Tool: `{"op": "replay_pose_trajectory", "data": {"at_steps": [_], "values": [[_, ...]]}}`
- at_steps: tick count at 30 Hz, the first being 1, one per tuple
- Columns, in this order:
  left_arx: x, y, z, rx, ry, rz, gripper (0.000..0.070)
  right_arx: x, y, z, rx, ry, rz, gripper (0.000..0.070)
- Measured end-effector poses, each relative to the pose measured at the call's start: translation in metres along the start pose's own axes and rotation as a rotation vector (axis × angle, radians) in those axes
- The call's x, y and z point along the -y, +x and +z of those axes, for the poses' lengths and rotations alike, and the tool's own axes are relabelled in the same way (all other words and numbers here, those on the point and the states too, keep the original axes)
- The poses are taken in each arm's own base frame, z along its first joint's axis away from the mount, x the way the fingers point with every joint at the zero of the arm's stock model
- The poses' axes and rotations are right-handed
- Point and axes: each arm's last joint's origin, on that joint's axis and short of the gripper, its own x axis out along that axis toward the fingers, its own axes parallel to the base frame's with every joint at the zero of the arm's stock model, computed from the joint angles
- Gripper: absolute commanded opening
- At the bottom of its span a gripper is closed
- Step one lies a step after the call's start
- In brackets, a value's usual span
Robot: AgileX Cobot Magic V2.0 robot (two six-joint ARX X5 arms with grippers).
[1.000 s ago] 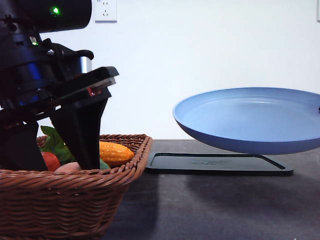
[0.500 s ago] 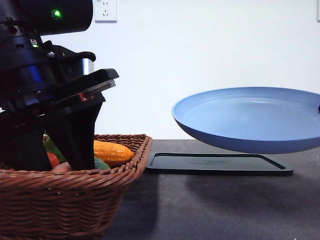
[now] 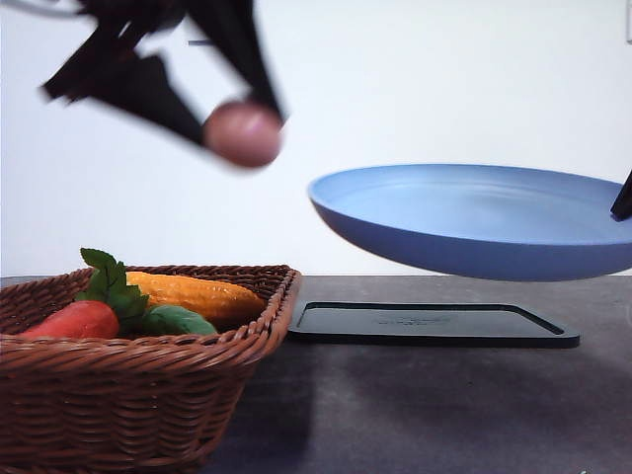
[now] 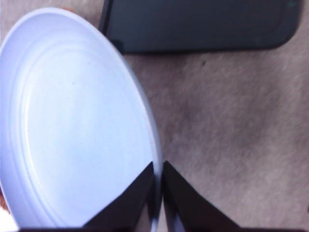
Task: Transfer egg from basket to plate and serve
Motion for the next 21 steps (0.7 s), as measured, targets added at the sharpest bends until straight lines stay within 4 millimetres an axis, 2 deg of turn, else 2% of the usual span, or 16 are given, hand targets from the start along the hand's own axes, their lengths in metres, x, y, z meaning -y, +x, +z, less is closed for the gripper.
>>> {"op": "replay_pose_trajectory", "data": {"at_steps": [4,9,21], "values": [[0.021,-0.004,0.008,0.069,0.073,-0.088,0.0166,-0.005,0.003,-0.004,-0.038,-0.019,0.018,0.0],[0.04,0.007,0.004,0.077,0.162,-0.151,0.0166,-0.013,0.011,-0.008,-0.103,-0.04,0.065,0.0],[0.036,0.061,-0.008,-0.086,0.218,-0.09,0.0167,-0.016,0.017,-0.01,-0.143,-0.039,0.075,0.0]]}}
